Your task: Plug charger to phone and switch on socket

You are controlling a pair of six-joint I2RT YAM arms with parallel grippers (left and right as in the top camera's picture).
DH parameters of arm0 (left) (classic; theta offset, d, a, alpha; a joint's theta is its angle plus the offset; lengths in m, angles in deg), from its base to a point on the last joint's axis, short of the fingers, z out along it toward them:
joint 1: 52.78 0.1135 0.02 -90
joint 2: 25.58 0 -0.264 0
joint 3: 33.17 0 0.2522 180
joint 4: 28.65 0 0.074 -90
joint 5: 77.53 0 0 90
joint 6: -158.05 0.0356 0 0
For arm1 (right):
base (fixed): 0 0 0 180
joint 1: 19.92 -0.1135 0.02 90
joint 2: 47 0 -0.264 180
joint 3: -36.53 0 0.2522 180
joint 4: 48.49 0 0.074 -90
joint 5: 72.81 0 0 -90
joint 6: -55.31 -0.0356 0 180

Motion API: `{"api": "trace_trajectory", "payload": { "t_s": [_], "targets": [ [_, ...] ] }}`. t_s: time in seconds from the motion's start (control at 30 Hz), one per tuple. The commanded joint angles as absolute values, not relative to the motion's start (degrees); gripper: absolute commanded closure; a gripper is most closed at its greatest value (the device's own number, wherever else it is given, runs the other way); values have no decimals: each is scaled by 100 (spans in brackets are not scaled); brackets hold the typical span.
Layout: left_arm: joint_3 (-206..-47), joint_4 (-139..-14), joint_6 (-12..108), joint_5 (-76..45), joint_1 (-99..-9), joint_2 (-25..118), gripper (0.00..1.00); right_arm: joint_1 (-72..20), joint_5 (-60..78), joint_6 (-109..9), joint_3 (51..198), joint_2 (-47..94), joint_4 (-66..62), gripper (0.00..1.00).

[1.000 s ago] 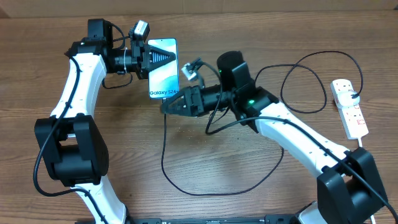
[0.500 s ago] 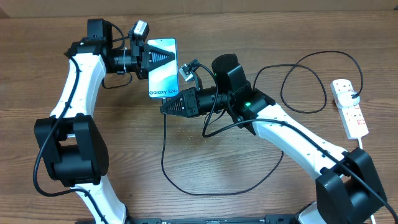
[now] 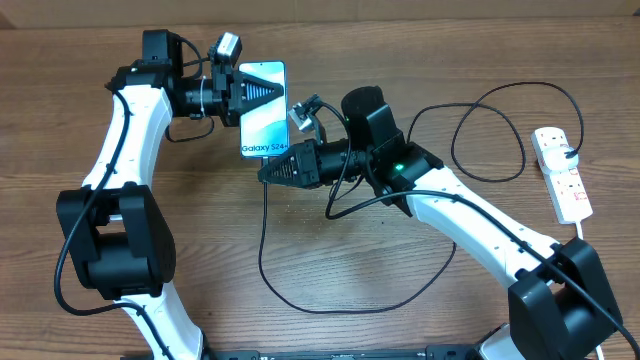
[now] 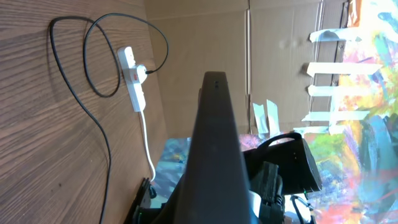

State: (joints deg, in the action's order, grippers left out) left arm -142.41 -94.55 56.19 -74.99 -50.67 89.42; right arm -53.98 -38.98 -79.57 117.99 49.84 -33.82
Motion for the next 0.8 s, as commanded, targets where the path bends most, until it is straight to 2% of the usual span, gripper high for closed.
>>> {"api": "trace_trajectory", "payload": {
  "t_s": [0.0, 0.63, 0.67, 0.7, 0.73, 0.77],
  "targets": [
    [-14265, -9549, 5772, -7720, -5261, 8940, 96, -5125, -3474, -8220, 11860, 5021, -3537, 96],
    [-14265, -9918, 6080, -7759, -5259, 8940, 96, -4898, -3369, -8270, 11860, 5030, -4038, 96],
    [-14265, -9916, 6080, -7757, -5259, 8940, 96, -4889, -3338, -8279, 11860, 5030, -4193, 89],
    [-14265, -9916, 6080, -7757, -5259, 8940, 96, -4876, -3338, -8296, 11860, 5030, -4353, 49],
    [-14265, -9916, 6080, -7757, -5259, 8940, 96, -4869, -3340, -8292, 11860, 5030, -4517, 0],
    [-14265, -9914, 6080, -7755, -5257, 8940, 96, -4865, -3340, -8289, 11860, 5030, -4635, 0]
  ]
}}
